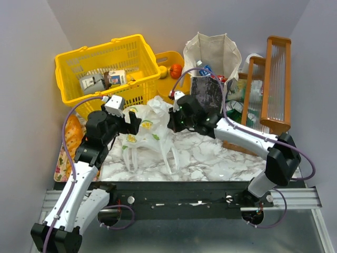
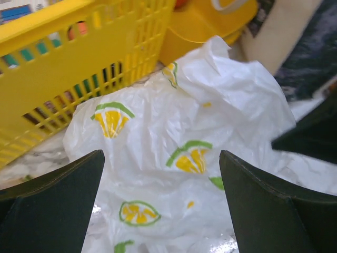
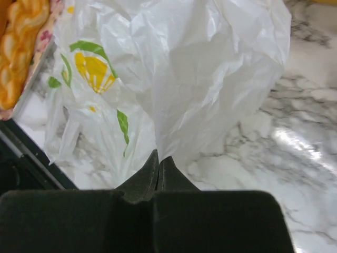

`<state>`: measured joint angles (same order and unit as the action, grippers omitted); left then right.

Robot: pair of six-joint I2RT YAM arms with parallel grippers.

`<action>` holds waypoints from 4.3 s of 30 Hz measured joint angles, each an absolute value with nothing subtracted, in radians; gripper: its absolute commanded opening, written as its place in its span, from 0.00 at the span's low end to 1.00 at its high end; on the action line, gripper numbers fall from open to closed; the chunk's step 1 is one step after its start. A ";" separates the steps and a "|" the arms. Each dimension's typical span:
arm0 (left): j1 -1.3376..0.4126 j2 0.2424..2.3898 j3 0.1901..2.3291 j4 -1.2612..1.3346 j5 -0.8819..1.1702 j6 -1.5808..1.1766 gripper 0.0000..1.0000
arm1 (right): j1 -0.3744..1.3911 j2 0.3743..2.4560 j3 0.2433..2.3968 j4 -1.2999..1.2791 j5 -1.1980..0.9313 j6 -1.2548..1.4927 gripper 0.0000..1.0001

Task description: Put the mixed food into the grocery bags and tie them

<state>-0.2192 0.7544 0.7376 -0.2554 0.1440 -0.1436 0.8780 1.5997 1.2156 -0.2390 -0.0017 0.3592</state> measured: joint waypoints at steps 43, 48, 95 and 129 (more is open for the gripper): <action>-0.793 1.221 0.807 -0.263 -0.257 0.107 0.18 | 0.541 1.708 1.570 -0.564 -0.575 0.201 0.01; -0.793 1.209 0.814 -0.277 -0.197 0.092 0.00 | 0.541 1.708 1.599 -0.586 -0.583 0.206 0.40; -0.411 1.033 0.900 -0.188 0.630 -0.625 0.00 | 0.606 1.336 1.119 -0.147 -0.567 0.332 0.77; -0.128 1.019 0.861 -0.455 0.529 -0.359 0.79 | 0.670 1.285 1.012 -0.339 -0.144 0.442 0.01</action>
<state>-0.1284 1.0195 0.8608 -0.4545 0.5293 -0.3592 0.6704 1.2854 1.0119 -0.3389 -0.1444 0.4423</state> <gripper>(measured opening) 0.354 0.012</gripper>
